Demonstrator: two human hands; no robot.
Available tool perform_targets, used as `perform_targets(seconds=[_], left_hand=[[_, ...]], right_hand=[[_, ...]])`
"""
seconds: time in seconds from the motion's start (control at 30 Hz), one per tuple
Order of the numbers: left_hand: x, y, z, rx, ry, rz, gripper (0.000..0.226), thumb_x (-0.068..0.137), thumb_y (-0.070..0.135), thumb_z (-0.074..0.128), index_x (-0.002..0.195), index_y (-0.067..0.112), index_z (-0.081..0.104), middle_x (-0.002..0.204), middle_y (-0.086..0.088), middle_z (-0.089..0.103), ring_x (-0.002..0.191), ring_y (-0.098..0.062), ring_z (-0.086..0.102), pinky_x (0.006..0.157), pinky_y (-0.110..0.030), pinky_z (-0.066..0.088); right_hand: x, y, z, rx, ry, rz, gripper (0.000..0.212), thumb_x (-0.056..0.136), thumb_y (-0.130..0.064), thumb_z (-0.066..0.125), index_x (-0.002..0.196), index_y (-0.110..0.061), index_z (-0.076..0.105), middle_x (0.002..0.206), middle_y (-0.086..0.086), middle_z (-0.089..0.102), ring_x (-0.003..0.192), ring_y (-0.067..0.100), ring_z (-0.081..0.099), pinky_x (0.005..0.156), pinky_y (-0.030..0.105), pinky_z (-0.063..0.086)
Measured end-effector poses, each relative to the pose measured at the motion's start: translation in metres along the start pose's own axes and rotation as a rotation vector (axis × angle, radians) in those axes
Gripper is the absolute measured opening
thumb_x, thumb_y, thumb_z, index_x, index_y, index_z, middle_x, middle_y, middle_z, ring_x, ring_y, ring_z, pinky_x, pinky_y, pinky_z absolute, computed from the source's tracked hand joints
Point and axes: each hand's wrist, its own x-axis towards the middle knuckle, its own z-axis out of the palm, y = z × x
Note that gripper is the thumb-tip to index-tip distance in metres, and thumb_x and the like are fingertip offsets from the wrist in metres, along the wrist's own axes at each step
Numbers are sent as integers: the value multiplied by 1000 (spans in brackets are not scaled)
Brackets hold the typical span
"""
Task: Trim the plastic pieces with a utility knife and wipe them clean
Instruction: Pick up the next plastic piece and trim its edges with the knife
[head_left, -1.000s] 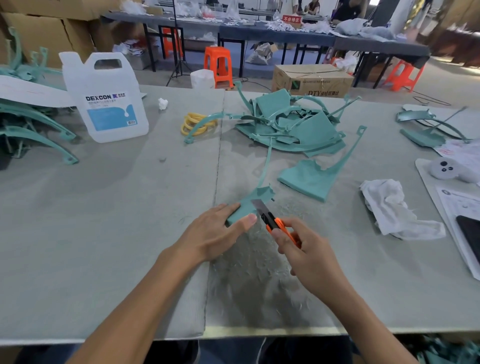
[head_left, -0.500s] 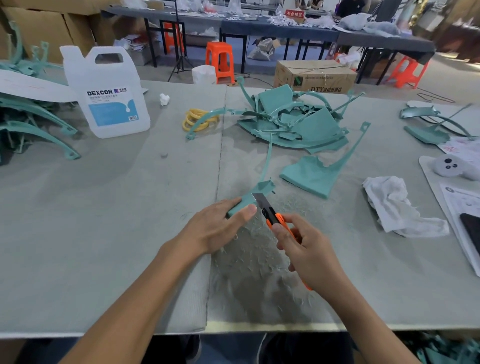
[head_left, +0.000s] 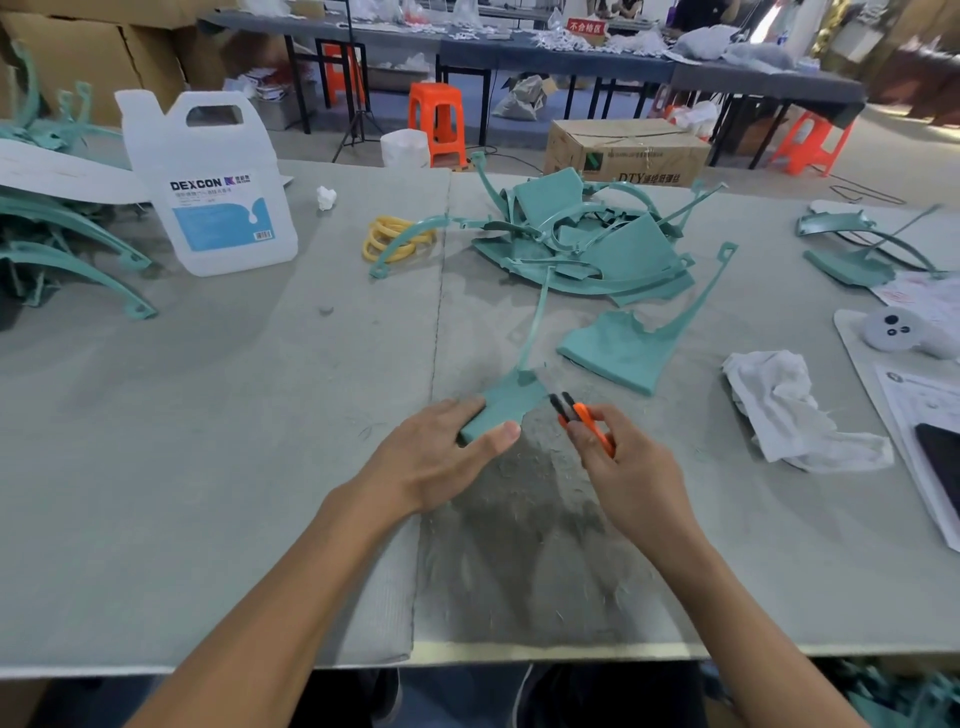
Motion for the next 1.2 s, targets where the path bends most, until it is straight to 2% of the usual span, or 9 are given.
perform_targets(seconds=[0.13, 0.23, 0.3, 0.43, 0.63, 0.77, 0.9, 1.1, 1.2], left_hand=[[-2, 2, -5, -73, 9, -5, 79, 73, 91, 19, 133, 49, 50, 111, 20, 62, 93, -2, 59, 76, -21, 41], [-1, 2, -8, -82, 16, -8, 87, 71, 92, 17, 137, 46, 50, 107, 20, 61, 84, 11, 53, 71, -16, 36], [0, 1, -8, -83, 8, -23, 96, 68, 94, 15, 145, 45, 44, 123, 18, 61, 89, 13, 53, 74, -17, 36], [2, 0, -7, -63, 14, -43, 103, 66, 96, 12, 150, 43, 39, 152, 12, 47, 132, -11, 48, 100, -33, 37], [2, -1, -7, -69, 21, -45, 102, 66, 94, 15, 151, 41, 38, 152, 12, 47, 128, -10, 48, 96, -30, 33], [1, 2, -2, -46, 20, -8, 100, 69, 92, 18, 150, 39, 39, 137, 11, 57, 105, -7, 59, 91, -32, 44], [0, -2, 0, -58, 77, 12, 92, 68, 93, 20, 140, 45, 49, 100, 28, 56, 80, 14, 51, 70, -15, 38], [6, -5, 1, 140, 287, 17, 72, 87, 81, 17, 115, 35, 64, 79, 8, 66, 79, -20, 64, 67, -34, 49], [3, -5, 5, 22, 410, 76, 59, 96, 69, 27, 92, 23, 63, 63, 8, 59, 61, -11, 55, 56, -29, 42]], right_hand=[[7, 10, -16, -117, 125, -2, 21, 104, -46, 47, 116, -32, 58, 67, -11, 58, 64, 7, 54, 57, 33, 37], [-5, 5, -18, -54, 89, -85, 14, 102, -50, 48, 111, -42, 55, 61, -11, 57, 56, 7, 54, 51, 28, 35], [-15, -6, -11, 56, -7, -114, 10, 100, -53, 50, 107, -47, 54, 70, -11, 62, 56, 10, 56, 49, 33, 43], [-23, -21, 4, 181, -117, -101, 8, 98, -55, 51, 106, -53, 54, 77, 1, 66, 63, 19, 61, 65, 49, 56], [-13, -15, 9, 200, -96, -56, 8, 98, -56, 52, 106, -55, 56, 74, 0, 66, 60, 21, 61, 58, 44, 55], [6, -1, -1, -48, 52, -54, 14, 102, -53, 48, 109, -43, 54, 61, -7, 56, 60, 11, 55, 54, 33, 38], [15, 1, -11, 65, 95, 50, 18, 102, -52, 47, 109, -39, 56, 75, -8, 64, 70, 16, 62, 66, 42, 53], [4, -30, -5, 374, -22, -34, 9, 103, -44, 51, 100, -49, 57, 78, -9, 67, 62, 5, 60, 52, 30, 56], [-6, -39, -6, 384, -18, -105, 11, 102, -43, 52, 101, -54, 56, 81, -12, 67, 60, 13, 60, 52, 38, 56]])
